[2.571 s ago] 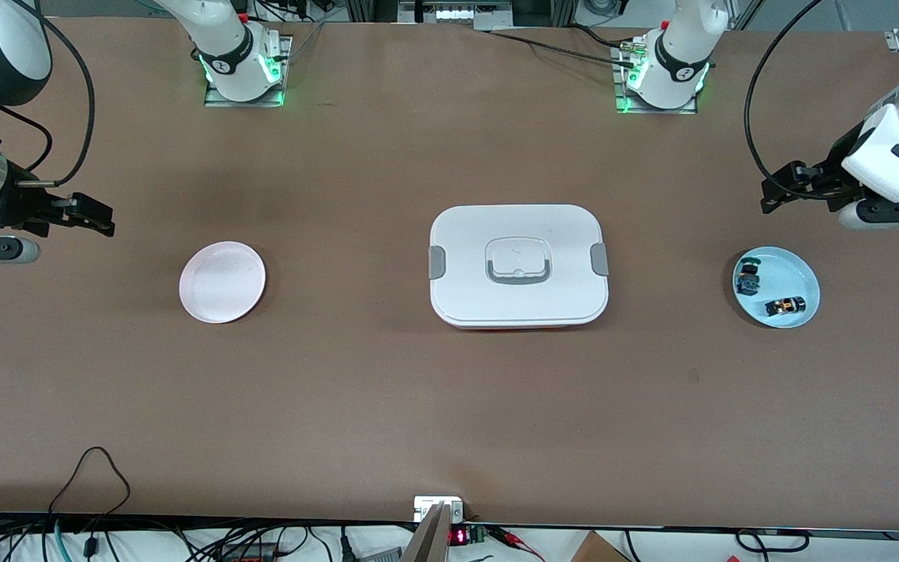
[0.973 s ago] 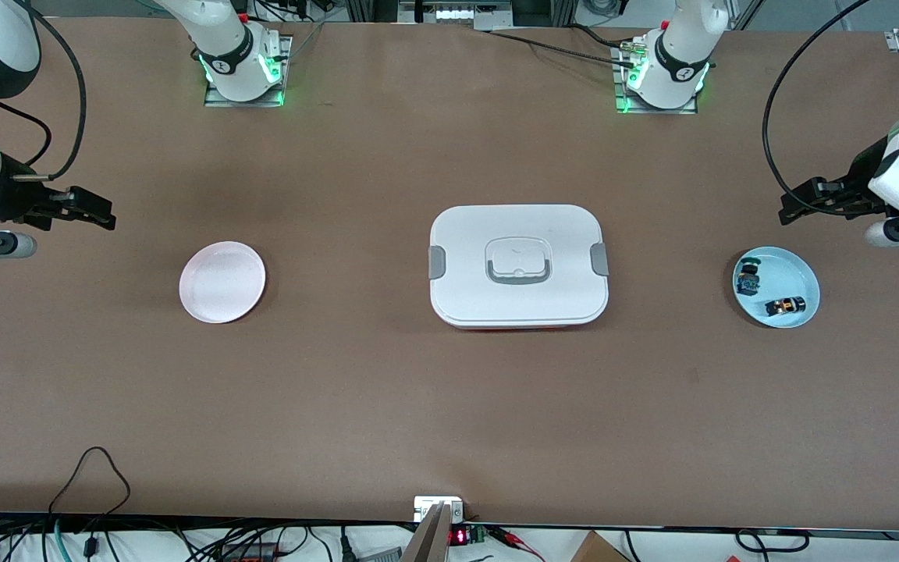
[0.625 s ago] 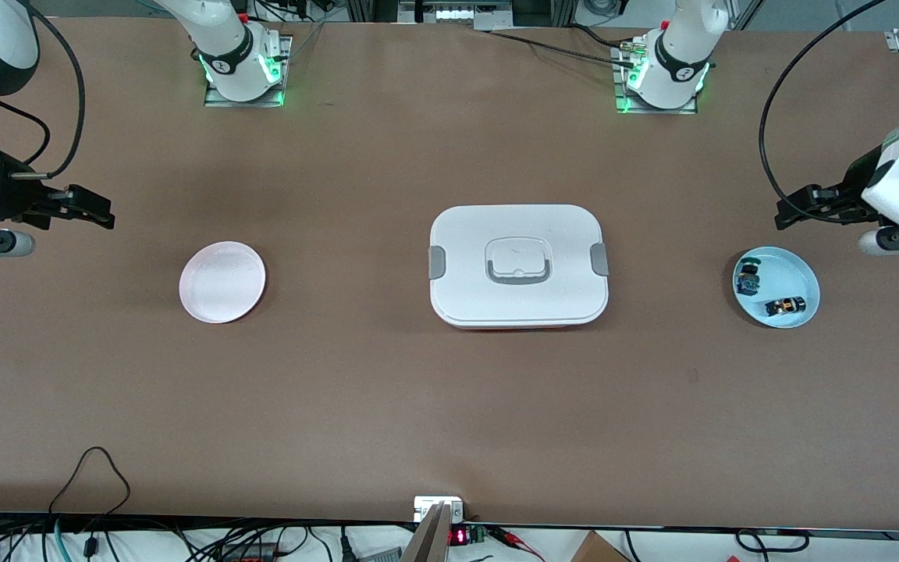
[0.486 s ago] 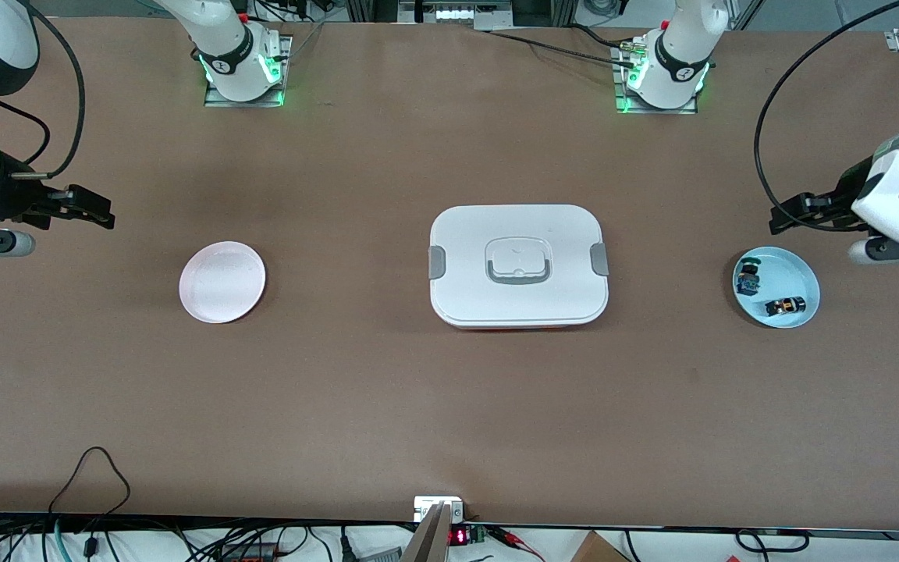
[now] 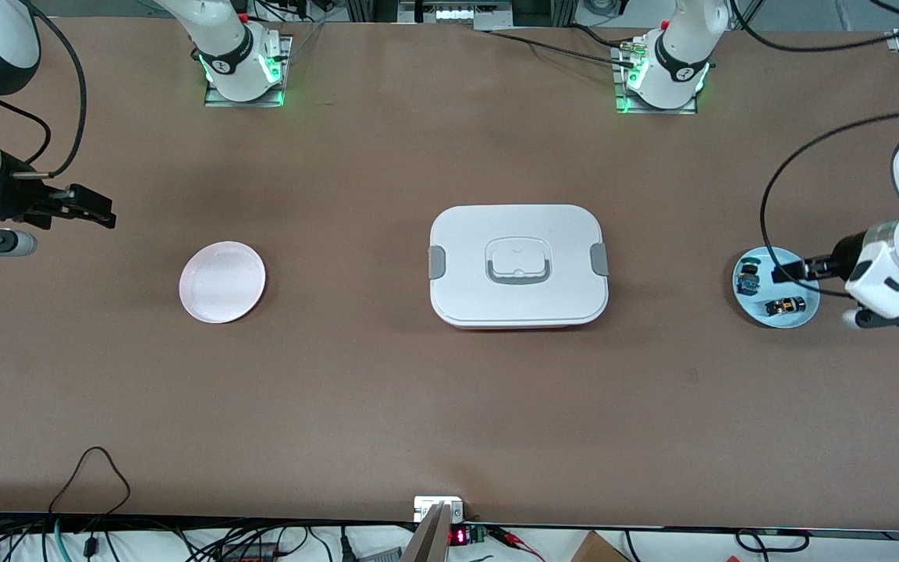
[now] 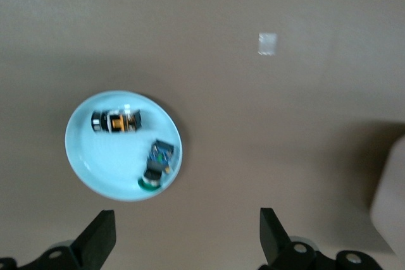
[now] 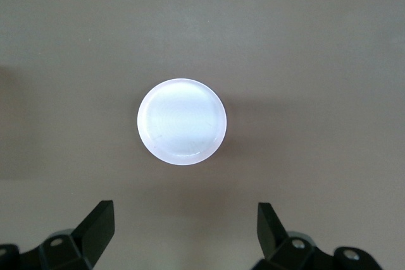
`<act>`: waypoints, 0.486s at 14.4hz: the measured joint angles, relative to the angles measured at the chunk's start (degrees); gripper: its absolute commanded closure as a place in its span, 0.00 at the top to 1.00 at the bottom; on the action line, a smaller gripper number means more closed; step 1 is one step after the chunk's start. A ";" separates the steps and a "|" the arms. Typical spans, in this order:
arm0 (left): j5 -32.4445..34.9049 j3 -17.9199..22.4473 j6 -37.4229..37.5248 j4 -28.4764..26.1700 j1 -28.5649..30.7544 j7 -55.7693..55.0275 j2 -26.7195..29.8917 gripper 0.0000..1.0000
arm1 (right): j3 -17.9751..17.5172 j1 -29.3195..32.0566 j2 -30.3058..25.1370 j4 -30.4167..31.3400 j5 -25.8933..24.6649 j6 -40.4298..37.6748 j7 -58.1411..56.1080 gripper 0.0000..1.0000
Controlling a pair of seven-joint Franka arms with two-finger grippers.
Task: Transfer orange switch to right arm and place
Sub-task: 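Move the left gripper down over the light-blue plate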
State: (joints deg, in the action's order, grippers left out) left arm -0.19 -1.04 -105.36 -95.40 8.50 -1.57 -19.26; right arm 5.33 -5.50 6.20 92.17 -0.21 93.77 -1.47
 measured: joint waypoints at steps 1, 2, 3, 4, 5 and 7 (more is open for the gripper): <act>0.02 0.04 -3.10 -0.94 1.23 1.40 -1.46 1.00 | -0.03 -0.01 0.00 0.00 0.00 -0.01 0.00 1.00; 0.02 0.06 -7.32 -2.47 2.46 3.61 -2.46 1.00 | -0.05 -0.02 0.00 -0.01 0.00 -0.01 -0.01 1.00; 0.03 0.07 -12.13 -4.44 3.47 5.71 -3.05 1.00 | -0.07 -0.02 -0.01 -0.02 0.00 -0.02 -0.01 1.00; 0.03 0.09 -16.28 -6.54 4.26 7.08 -3.38 1.00 | -0.08 -0.03 -0.01 -0.02 0.00 -0.02 -0.01 1.00; 0.03 0.09 -19.81 -8.71 4.86 7.73 -3.60 1.00 | -0.08 -0.02 -0.01 -0.03 0.00 -0.02 -0.01 1.00; 0.03 0.10 -24.57 -12.42 5.81 7.89 -4.03 1.00 | -0.08 -0.02 -0.01 -0.03 0.00 -0.03 -0.01 1.00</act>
State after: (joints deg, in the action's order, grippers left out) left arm -0.17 -0.94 -129.94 -107.82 14.32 6.32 -23.30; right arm 5.25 -5.52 6.19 92.14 -0.21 93.74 -1.48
